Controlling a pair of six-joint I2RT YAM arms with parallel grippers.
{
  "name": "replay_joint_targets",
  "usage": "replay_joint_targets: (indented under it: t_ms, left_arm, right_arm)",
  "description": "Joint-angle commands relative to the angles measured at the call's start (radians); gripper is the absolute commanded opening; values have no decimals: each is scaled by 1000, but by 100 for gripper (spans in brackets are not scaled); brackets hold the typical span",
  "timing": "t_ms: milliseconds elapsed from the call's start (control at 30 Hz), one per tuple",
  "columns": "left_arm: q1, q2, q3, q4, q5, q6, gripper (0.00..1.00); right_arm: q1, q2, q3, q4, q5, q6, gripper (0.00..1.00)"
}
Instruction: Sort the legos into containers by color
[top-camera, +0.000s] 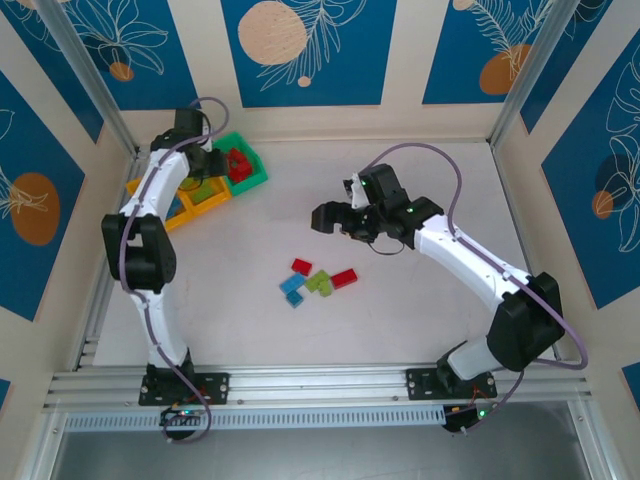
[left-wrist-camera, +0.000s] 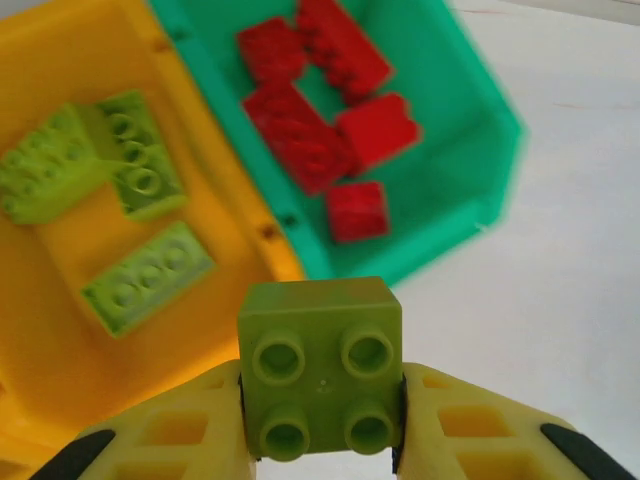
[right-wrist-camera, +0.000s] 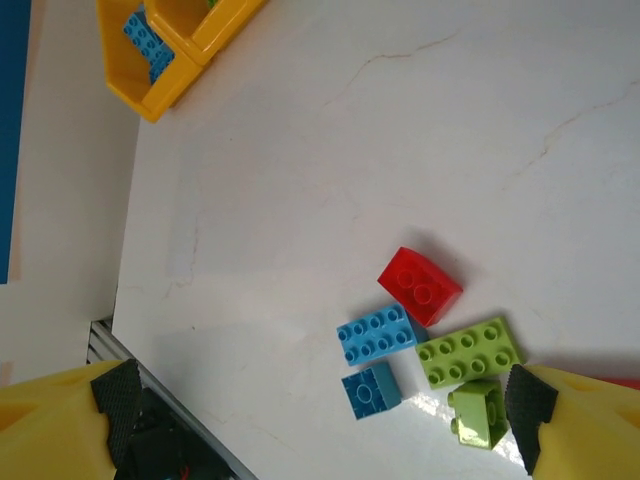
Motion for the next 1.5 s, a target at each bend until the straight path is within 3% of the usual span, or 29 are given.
replay_joint_targets:
  t_ms: [0,67,167,333,533,767,900,1000,1167,1367,1467]
  left_arm:
    - [48,83,77,-52,-19,7,43]
    - [58,117,129,-75,-11,21,58]
    - [59,122,175,-113,14,40,68]
    - [33,-20,40,-77,160,19,73]
    - [-86,-314,-274,52,307,33,75]
    - [-256,-585,-501,120,284,127,82]
    - [-285,-671,-575,117,307,198,93]
    - [-285,-696,-604,111,286,223,97]
    - [-286,-677,-615,118,289,201,100]
    - [-288,-686,-631,147,253,191,100]
    - [-288,-688,-640,146,253,194,100]
  right_arm:
    - [18,32,65,1,-22,-40,96]
    - [26,54,87,-3,-23,-42,96]
    - [32,88,127,-15,-23,-44,96]
    - [56,109,155,-47,71,-46,96]
    - [77,71,78,-164,284,47,96]
    - [166,38,-55,-313,473,117,97]
    - [175,76,-98,-331,455,108,100]
    - [155,144,-57,-431,458,242,100]
    - [91,242,-23,-442,231,503,100]
    - [71,381,62,-480,172,589,100]
    - [70,394,39,-403,129,619,97]
